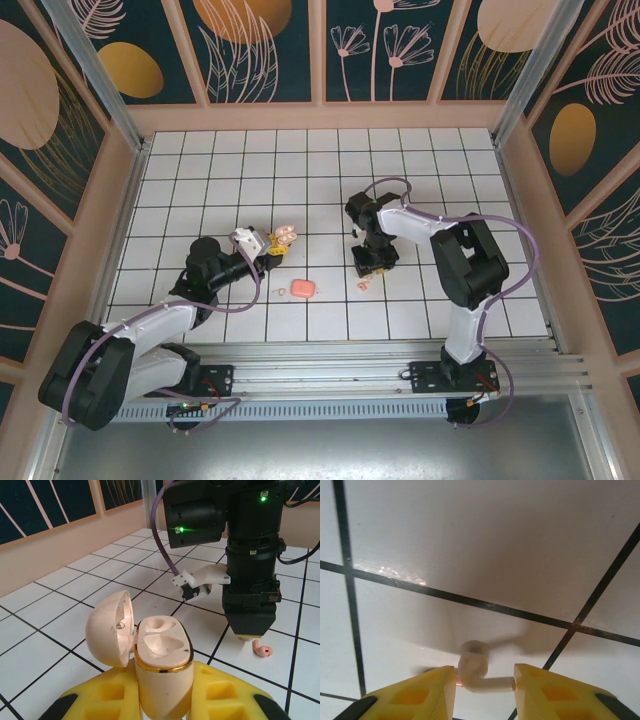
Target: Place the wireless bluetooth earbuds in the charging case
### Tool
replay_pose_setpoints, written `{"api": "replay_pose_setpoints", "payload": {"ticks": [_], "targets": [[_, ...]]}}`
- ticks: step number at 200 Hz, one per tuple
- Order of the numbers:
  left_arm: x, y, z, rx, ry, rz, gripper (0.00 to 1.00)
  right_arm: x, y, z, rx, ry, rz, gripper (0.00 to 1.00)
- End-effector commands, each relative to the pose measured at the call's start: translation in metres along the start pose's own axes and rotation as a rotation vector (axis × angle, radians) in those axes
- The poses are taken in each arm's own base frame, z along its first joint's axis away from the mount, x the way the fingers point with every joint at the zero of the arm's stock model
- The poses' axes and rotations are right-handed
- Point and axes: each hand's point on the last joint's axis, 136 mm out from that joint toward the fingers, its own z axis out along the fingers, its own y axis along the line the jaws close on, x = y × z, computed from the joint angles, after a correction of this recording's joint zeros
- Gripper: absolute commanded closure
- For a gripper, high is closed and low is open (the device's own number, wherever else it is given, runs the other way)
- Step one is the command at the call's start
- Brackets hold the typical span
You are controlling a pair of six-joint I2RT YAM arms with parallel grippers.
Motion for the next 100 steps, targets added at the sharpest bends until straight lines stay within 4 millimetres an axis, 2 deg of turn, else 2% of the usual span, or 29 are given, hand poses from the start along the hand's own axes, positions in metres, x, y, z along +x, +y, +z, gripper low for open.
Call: {"api": "replay_pose_setpoints", "payload": {"ticks": [1, 43, 100], "targets": [[-0.015, 0.002, 0.002, 0.001, -0.034, 0.024, 0.94, -0.005, -0.005, 0.001, 0.04, -0.001, -0.022, 0.64], [-0.015, 0.001, 0.002, 0.003, -0.033, 0.024, 0.94, -0.008, -0.008, 0.003, 0.052, -0.006, -0.015, 0.64], [-0.014, 0.001, 0.003, 0.003, -0.029, 0.021, 0.94, 0.011, -0.007, -0.005, 0.008, -0.007, 0.054, 0.67]]}}
